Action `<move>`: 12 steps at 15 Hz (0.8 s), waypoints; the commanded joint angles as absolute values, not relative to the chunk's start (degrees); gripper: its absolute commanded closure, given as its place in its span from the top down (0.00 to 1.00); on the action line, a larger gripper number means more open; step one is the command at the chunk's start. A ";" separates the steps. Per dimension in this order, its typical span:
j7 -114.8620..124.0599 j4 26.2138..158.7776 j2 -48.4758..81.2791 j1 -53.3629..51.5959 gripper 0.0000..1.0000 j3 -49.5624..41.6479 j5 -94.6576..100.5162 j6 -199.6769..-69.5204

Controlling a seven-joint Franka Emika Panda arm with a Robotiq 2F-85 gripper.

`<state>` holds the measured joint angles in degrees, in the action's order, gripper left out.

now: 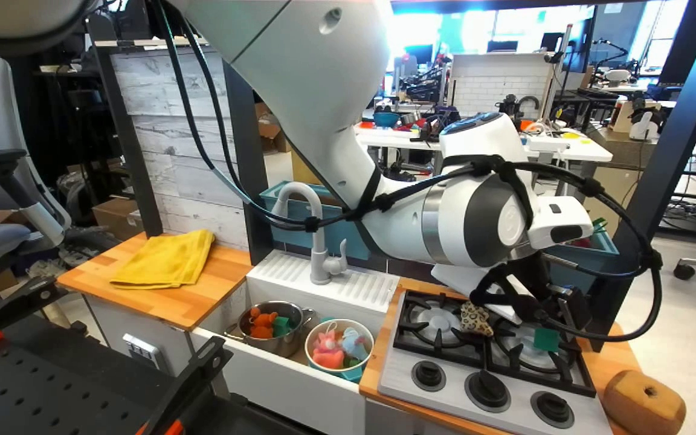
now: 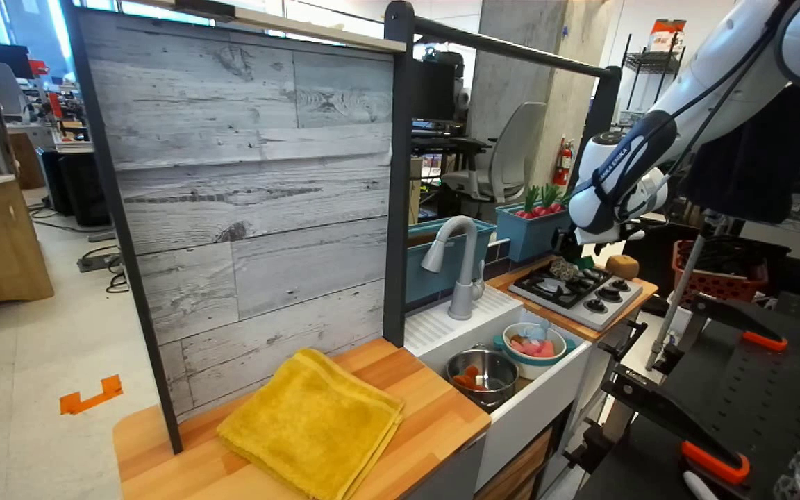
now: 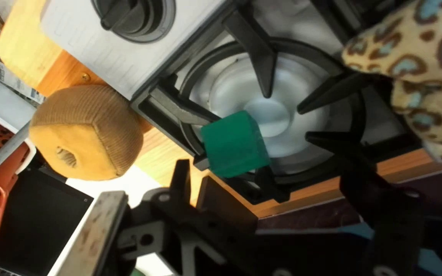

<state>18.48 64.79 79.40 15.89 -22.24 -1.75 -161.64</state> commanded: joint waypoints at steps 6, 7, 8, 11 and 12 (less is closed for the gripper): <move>18.57 61.30 81.17 18.94 0.70 -23.12 -1.96 -159.65; 18.67 62.05 80.99 18.64 0.61 -22.88 -1.73 -160.64; 18.80 62.06 81.35 18.28 0.70 -22.88 -1.61 -161.43; 19.36 61.72 82.39 17.16 0.70 -23.28 -1.36 -162.25; 19.47 60.70 83.29 16.90 0.67 -23.55 -1.63 -162.06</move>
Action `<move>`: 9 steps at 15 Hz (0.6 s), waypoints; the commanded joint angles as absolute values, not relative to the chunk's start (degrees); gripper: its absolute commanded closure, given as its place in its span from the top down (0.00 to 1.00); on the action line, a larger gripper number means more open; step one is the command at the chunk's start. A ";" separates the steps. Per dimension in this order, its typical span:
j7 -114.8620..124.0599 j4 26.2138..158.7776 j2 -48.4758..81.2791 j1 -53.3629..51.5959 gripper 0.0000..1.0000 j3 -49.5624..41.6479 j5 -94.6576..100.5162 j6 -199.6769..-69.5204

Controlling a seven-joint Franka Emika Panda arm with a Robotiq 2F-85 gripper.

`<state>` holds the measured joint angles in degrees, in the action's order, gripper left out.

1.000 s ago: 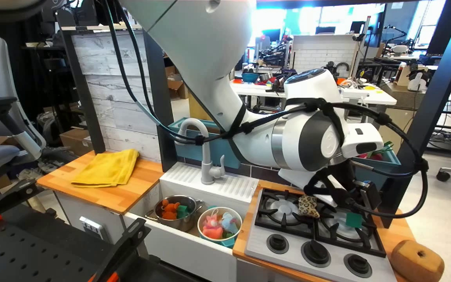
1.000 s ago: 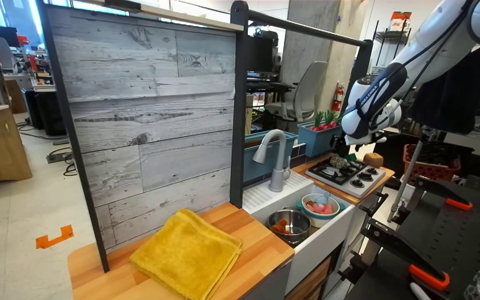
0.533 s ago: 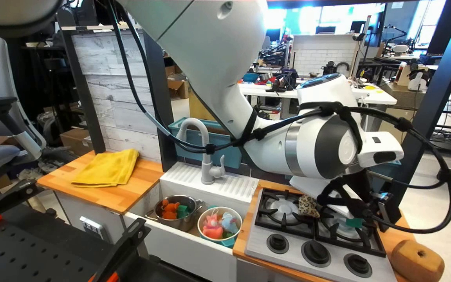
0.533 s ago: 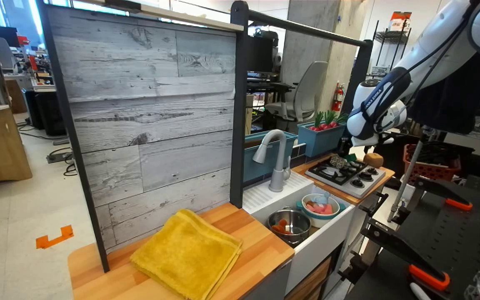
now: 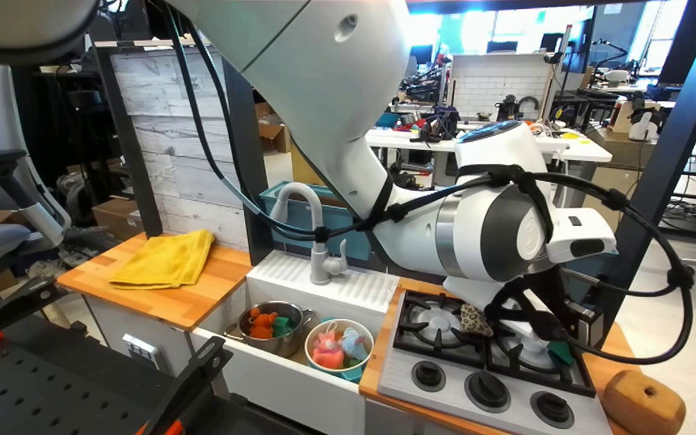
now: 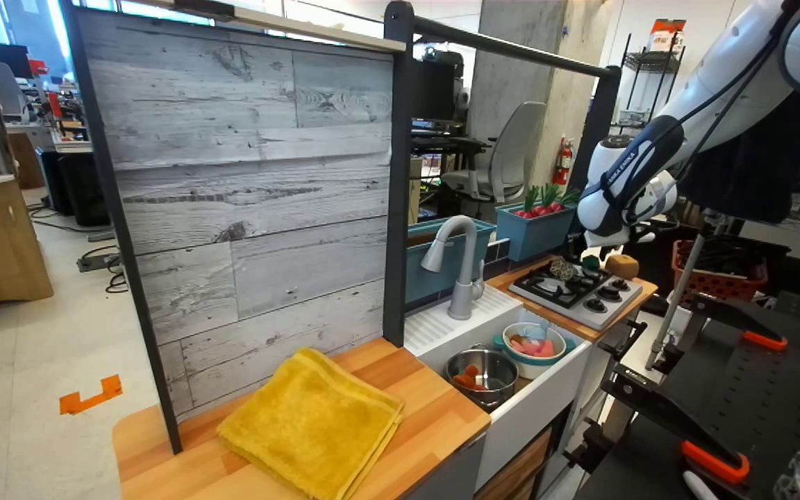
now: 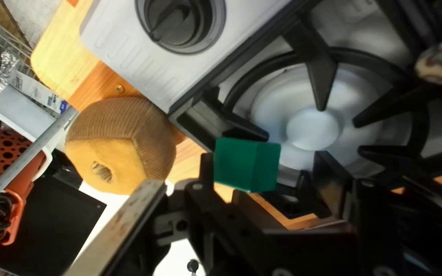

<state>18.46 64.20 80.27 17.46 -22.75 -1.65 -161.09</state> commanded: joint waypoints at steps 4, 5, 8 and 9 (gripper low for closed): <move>20.00 59.94 83.78 16.36 0.36 -24.69 -1.61 -161.08; 20.20 59.94 83.65 16.38 0.30 -25.05 -1.62 -160.46; 19.39 62.05 81.43 16.11 0.14 -25.17 -1.61 -159.37; 18.27 63.91 79.72 15.98 0.10 -24.81 -1.38 -159.62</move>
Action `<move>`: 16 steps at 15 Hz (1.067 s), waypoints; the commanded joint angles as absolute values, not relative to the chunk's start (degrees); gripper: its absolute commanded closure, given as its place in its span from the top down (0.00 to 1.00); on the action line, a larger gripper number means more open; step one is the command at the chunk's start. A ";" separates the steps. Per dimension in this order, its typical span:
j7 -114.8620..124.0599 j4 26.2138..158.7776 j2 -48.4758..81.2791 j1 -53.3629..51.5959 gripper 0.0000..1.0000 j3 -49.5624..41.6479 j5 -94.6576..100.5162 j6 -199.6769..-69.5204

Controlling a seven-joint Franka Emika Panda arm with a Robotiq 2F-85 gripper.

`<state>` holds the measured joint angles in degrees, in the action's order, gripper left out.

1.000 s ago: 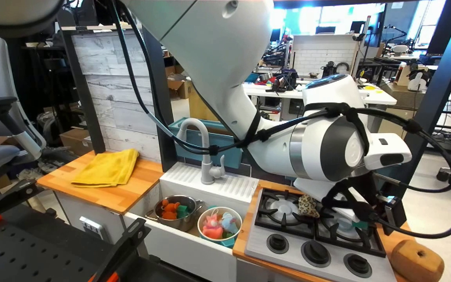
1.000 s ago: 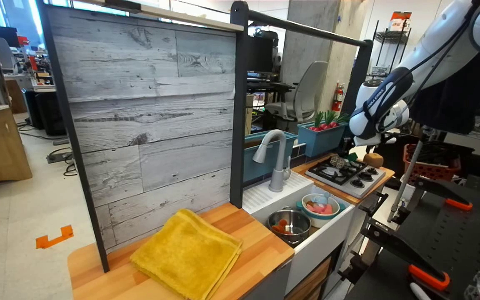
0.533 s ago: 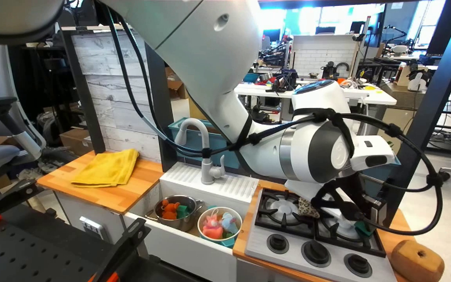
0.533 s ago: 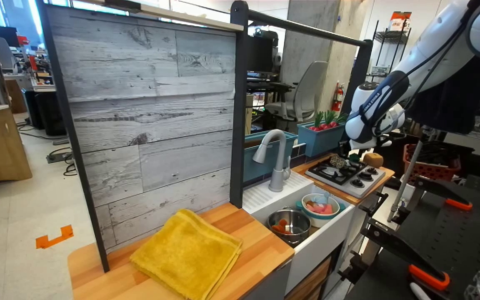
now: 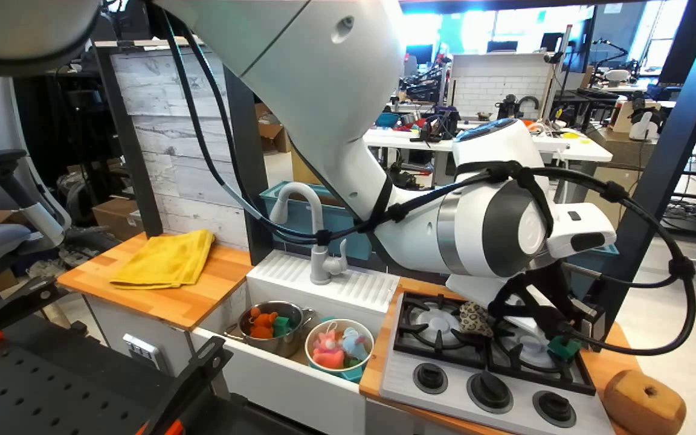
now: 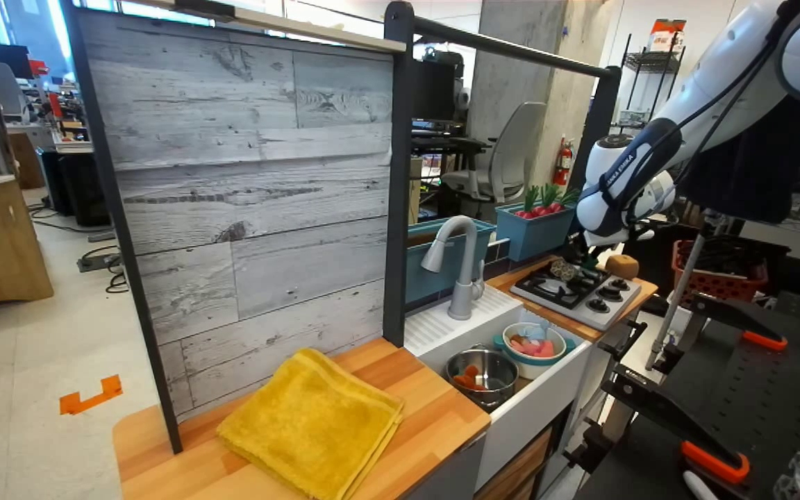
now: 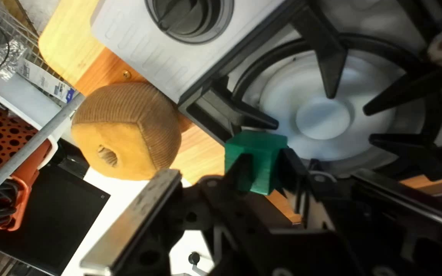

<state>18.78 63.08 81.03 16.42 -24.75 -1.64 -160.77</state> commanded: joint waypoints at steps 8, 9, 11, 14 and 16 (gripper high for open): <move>15.74 71.62 72.85 14.71 0.43 -25.12 -1.38 -160.75; 16.24 71.52 73.25 14.64 0.48 -25.52 -1.45 -161.13; 18.45 69.64 75.39 14.91 0.61 -26.15 -2.14 -161.50; 21.62 66.14 78.36 15.98 0.80 -26.20 -2.52 -161.28; 23.88 63.27 80.61 16.18 0.93 -26.69 -2.73 -160.90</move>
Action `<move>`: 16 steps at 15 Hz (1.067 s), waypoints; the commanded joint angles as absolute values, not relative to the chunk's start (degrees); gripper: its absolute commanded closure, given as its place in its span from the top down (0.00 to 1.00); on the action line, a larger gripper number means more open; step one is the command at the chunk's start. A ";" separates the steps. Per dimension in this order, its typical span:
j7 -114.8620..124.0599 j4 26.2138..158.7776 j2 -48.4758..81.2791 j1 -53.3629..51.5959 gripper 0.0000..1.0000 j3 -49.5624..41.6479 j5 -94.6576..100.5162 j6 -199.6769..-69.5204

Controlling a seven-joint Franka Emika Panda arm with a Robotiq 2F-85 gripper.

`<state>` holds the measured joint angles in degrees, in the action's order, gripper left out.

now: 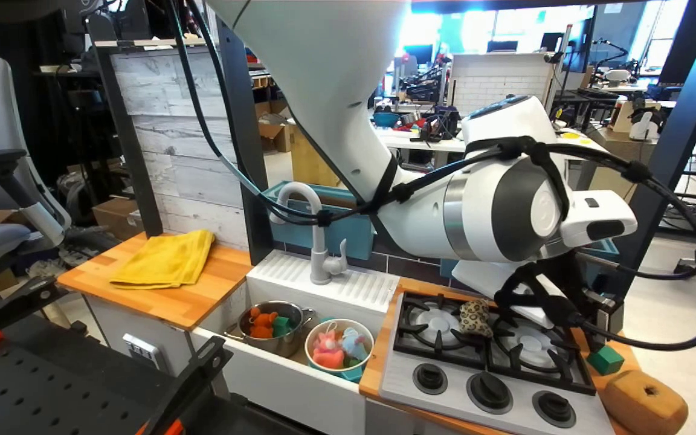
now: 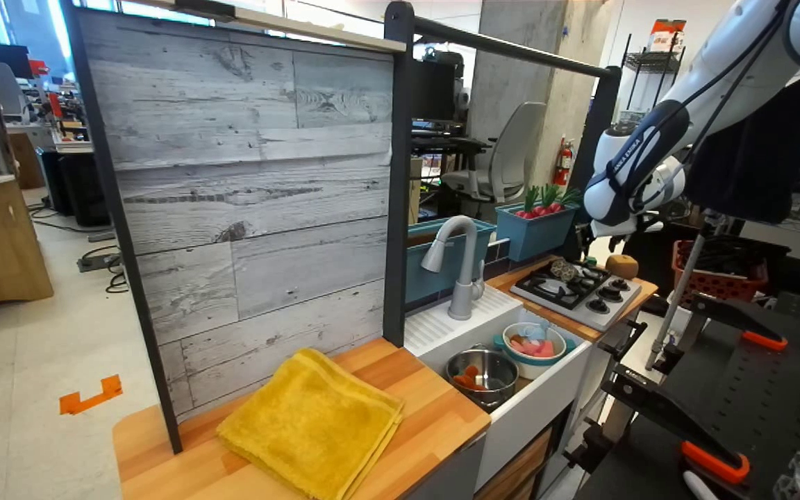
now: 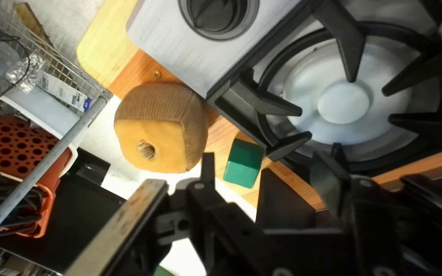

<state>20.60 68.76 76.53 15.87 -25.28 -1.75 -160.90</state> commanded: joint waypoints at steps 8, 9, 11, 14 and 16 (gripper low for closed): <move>24.45 64.47 80.54 15.88 1.00 -26.30 -1.37 -161.99; 23.56 65.31 79.76 15.78 1.00 -26.05 -1.08 -160.71; 17.59 69.51 75.79 16.92 1.00 -21.88 -0.86 -159.81; 4.83 79.88 66.03 20.53 1.00 -12.76 -1.45 -161.52; -1.98 85.00 60.45 23.93 1.00 -7.06 -2.20 -161.56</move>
